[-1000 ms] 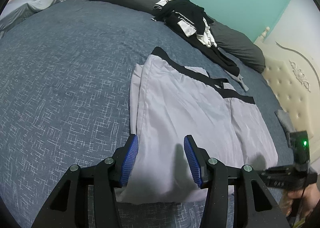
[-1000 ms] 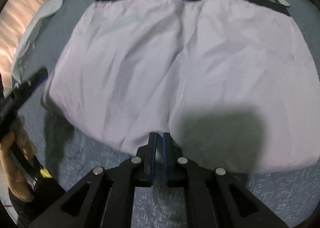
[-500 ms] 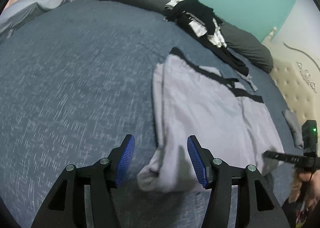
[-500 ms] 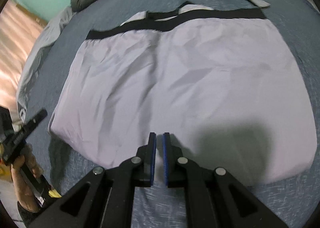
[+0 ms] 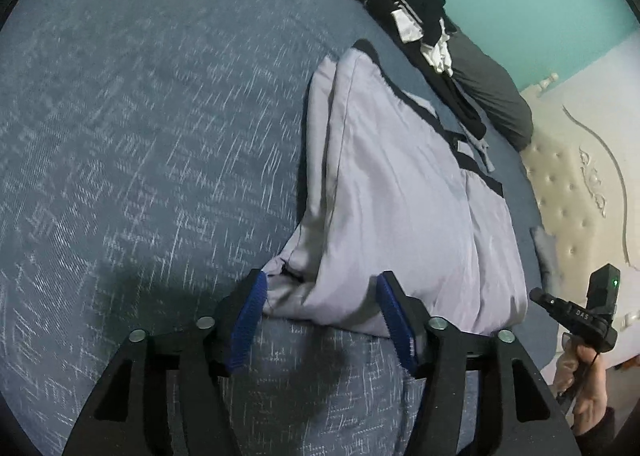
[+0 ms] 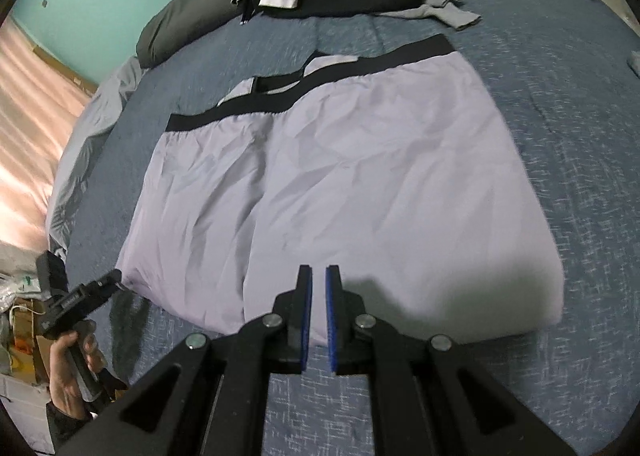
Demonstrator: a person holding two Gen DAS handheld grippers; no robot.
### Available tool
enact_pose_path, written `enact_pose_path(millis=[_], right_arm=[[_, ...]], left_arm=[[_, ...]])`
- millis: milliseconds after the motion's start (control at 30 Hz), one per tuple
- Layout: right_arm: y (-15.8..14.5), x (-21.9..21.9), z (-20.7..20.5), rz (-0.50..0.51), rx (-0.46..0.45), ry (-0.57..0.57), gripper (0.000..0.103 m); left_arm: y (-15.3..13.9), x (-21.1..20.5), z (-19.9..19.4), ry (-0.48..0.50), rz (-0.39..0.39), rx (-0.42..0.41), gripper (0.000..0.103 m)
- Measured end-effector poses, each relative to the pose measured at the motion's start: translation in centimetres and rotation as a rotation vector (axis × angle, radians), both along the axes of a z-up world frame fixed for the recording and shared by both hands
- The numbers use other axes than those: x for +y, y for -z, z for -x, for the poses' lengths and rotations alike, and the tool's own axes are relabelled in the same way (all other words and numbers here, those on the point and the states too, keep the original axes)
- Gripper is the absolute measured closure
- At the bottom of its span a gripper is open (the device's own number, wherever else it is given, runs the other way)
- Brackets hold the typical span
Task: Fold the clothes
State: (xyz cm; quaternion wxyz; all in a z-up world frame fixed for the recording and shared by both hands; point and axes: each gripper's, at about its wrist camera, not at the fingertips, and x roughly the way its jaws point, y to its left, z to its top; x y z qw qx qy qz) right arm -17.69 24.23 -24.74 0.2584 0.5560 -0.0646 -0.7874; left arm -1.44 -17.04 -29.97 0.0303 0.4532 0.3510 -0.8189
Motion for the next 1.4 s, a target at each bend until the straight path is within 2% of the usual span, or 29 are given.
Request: enact_pose_path(millis=[467, 633, 867, 933, 1100, 1200, 1400], right_arm=[[-0.8, 1.9, -0.9, 0.069, -0.005, 0.026, 0.098], [-0.9, 2.8, -1.2, 0.071, -0.008, 0.030, 0.098], [-0.6, 2.4, -0.9, 0.078, -0.012, 0.031, 0.097], [-0.8, 3.1, -1.1, 0.076, -0.012, 0.042, 0.097], [-0.4, 3.5, -1.1, 0.073, -0.014, 0.053, 0.097], [-0.3, 4.0, -1.2, 0.076, -0.017, 0.060, 0.097], [-0.2, 5.3, -1.3, 0.100, -0.026, 0.077, 0.097]], left_arm=[[1.6, 1.3, -0.9, -0.037, -0.099, -0.057, 0.036], [1.6, 1.2, -0.6, -0.066, -0.105, -0.027, 0.036], [1.9, 1.0, 1.7, -0.075, -0.075, -0.017, 0.037], [1.9, 1.1, 2.2, -0.074, -0.063, -0.008, 0.039], [1.1, 1.7, 2.7, -0.053, -0.042, 0.036, 0.072], [-0.2, 2.5, 3.0, -0.045, -0.022, 0.078, 0.081], [-4.3, 4.7, 4.6, -0.008, 0.009, 0.168, 0.086]])
